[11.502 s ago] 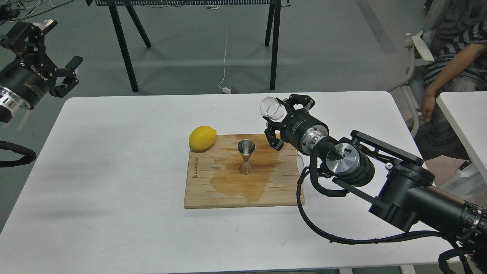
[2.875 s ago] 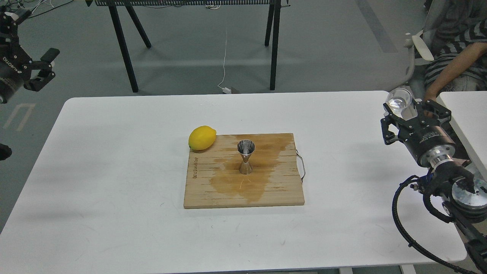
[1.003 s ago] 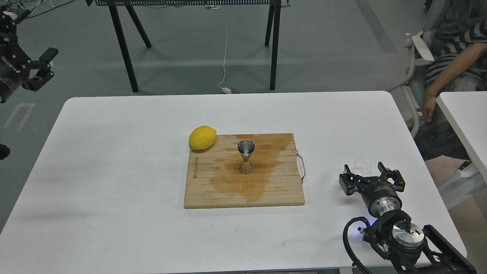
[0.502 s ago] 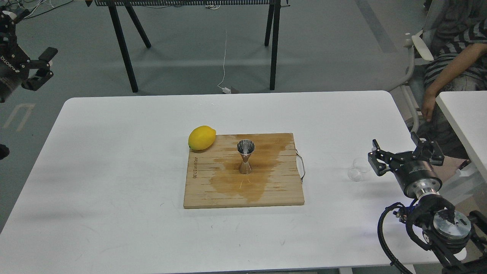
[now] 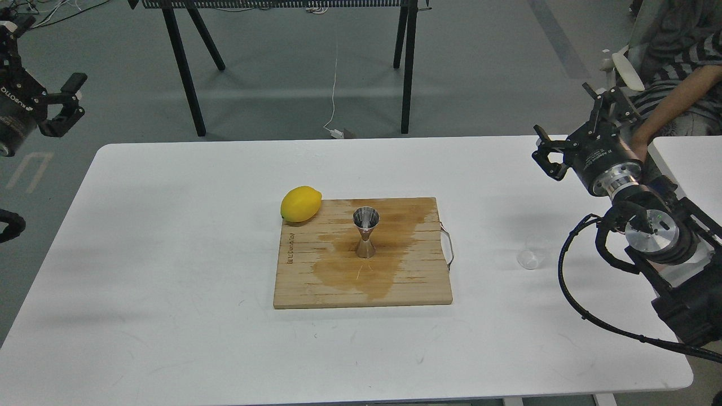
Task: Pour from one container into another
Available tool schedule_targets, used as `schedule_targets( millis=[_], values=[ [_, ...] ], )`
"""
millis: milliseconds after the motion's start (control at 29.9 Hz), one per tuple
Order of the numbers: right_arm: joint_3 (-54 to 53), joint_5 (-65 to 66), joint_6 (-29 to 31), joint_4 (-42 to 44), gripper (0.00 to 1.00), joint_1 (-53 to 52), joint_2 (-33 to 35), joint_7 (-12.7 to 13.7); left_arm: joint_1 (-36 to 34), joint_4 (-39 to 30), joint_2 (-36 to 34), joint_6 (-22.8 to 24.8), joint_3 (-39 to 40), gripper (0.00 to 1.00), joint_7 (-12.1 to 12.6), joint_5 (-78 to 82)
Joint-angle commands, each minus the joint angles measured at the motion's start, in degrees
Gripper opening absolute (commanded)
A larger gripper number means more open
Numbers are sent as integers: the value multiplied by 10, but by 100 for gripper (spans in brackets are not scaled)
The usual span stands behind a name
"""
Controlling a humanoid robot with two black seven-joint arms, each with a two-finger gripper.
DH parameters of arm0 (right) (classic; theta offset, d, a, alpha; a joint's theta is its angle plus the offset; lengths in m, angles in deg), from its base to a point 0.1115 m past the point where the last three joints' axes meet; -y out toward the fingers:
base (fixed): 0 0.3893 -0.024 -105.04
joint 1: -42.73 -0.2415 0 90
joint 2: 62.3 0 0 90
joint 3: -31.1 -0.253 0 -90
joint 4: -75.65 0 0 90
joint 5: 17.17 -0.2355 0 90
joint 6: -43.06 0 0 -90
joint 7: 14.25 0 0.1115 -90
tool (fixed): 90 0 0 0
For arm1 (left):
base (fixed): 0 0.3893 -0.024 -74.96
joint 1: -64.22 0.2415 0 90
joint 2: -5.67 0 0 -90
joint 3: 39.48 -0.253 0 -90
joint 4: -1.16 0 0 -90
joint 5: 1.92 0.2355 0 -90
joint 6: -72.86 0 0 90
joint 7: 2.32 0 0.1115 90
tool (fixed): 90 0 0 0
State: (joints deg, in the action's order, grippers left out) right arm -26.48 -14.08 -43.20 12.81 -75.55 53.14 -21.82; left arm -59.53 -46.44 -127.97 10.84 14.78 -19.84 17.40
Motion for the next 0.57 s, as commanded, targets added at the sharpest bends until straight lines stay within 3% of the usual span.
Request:
schedule_targets(
  millis=[0, 535],
  values=[
    [0, 1, 0, 1, 100, 17, 8, -3, 2, 14, 33, 0, 1, 100, -1, -15],
    [-7, 1, 2, -1, 100, 35, 10, -5, 11, 70, 86, 0, 0, 100, -2, -30]
  ],
)
